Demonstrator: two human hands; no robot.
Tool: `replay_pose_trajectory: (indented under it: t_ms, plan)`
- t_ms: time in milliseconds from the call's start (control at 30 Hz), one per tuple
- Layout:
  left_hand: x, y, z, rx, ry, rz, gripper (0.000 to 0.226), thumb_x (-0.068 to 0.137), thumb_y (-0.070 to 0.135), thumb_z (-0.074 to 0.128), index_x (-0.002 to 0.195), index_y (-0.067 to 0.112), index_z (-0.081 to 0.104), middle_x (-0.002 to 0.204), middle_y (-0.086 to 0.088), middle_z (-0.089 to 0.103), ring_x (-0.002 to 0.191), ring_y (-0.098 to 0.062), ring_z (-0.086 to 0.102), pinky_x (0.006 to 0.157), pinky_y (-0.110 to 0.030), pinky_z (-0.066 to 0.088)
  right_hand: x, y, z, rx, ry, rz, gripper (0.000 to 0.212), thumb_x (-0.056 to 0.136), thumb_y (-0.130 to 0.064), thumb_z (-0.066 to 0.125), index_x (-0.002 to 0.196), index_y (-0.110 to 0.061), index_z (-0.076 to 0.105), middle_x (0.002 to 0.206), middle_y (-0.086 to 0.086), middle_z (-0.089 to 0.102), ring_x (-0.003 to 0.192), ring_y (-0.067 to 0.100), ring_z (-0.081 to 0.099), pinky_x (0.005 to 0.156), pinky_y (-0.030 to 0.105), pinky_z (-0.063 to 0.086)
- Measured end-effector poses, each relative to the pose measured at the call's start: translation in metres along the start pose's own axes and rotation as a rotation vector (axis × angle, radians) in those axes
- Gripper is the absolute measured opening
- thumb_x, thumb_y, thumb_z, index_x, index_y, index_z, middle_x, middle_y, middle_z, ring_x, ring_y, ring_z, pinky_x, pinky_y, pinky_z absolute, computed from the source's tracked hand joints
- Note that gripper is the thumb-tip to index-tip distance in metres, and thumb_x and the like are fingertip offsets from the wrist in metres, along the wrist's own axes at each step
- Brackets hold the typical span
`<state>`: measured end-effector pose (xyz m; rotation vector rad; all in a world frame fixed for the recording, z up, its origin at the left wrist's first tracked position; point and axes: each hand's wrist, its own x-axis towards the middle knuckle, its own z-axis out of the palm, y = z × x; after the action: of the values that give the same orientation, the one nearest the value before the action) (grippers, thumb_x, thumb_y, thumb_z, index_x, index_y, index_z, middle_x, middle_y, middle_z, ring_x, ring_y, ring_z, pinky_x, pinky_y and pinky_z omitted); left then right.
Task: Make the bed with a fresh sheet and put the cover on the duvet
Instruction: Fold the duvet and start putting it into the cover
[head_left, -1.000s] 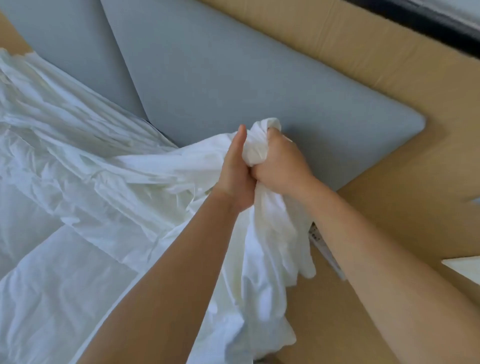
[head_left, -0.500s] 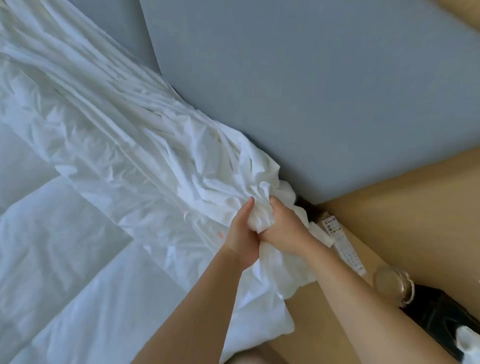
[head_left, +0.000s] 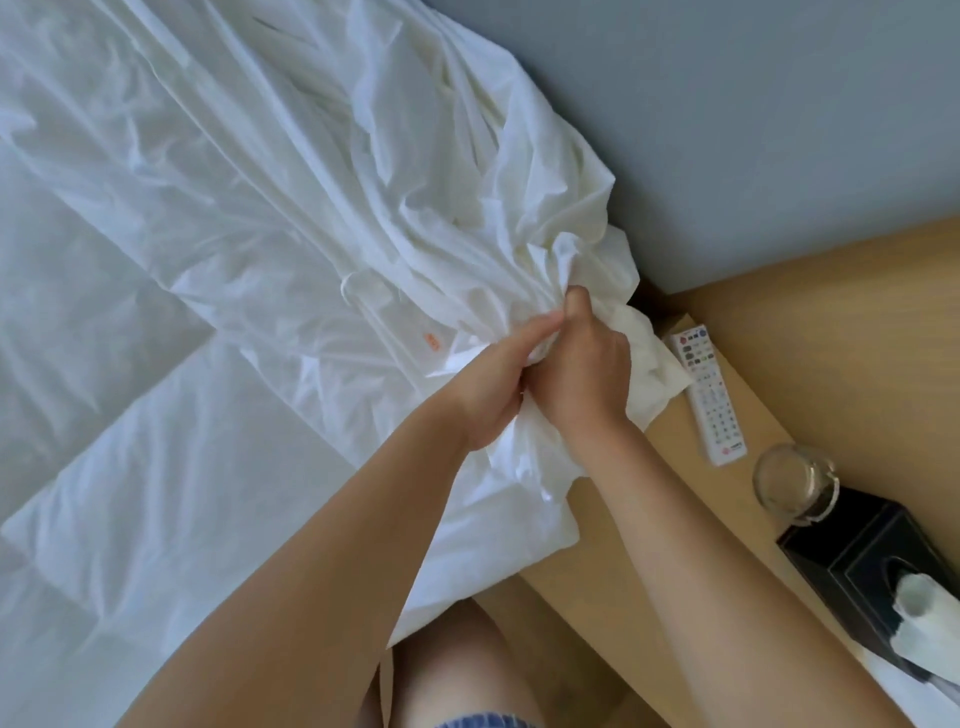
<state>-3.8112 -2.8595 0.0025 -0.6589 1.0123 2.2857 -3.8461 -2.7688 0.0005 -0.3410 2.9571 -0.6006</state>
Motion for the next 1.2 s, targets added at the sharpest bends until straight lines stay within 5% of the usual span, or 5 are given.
replay_pose_trajectory:
  t_ms: [233,467,600,767,1200]
  plan:
    - [-0.052,-0.067,-0.036,1.449,0.146,0.518,0.030,0.086,0.022,0.062,0.114,0.010,0.061,0.106,-0.005,0.059,0.096,-0.022,0.057,0.078,-0.034,0.049,0.001,0.034,-0.013,-0.103,0.071,-0.171,0.041,0.055,0.000,0.082,0.087,0.008,0.058,0.064,0.017,0.060,0.057,0.036,0.059,0.067,0.039,0.046]
    - [-0.011,-0.125,-0.087,2.326,-0.237,0.096,0.098,0.081,0.066,0.050,0.150,0.010,0.007,0.156,-0.008,0.013,0.144,-0.029,0.009,0.116,-0.046,-0.006,-0.002,0.047,0.004,-0.163,0.122,-0.349,0.040,0.052,0.000,0.082,0.084,0.009,0.059,0.059,0.013,0.057,0.051,0.031,0.057,0.066,0.040,0.049]
    - [-0.022,-0.122,-0.114,2.387,-0.170,0.223,0.042,0.089,0.037,0.057,0.122,0.011,0.054,0.118,-0.003,0.060,0.116,-0.022,0.051,0.115,-0.038,0.019,-0.001,0.049,0.003,-0.187,0.107,-0.347,0.039,0.056,0.002,0.079,0.087,0.010,0.058,0.063,0.016,0.058,0.054,0.032,0.058,0.070,0.042,0.048]
    - [-0.091,-0.047,-0.117,1.972,0.049,0.608,0.022,0.054,0.010,0.076,0.051,0.010,0.054,0.041,-0.004,0.049,0.034,-0.021,0.047,0.045,-0.025,0.041,-0.002,0.036,-0.007,-0.178,0.071,-0.291,0.041,0.055,0.004,0.081,0.087,0.009,0.056,0.065,0.019,0.057,0.059,0.036,0.058,0.075,0.046,0.046]
    - [-0.181,0.100,-0.171,1.929,0.660,0.682,0.014,0.061,0.009,0.069,0.068,0.004,0.058,0.062,-0.010,0.061,0.060,-0.029,0.060,0.060,-0.035,0.044,-0.041,-0.157,0.003,0.698,-0.221,0.177,0.044,0.071,-0.014,0.079,0.103,-0.032,0.054,0.085,-0.020,0.061,0.082,-0.008,0.059,0.064,0.008,0.046]
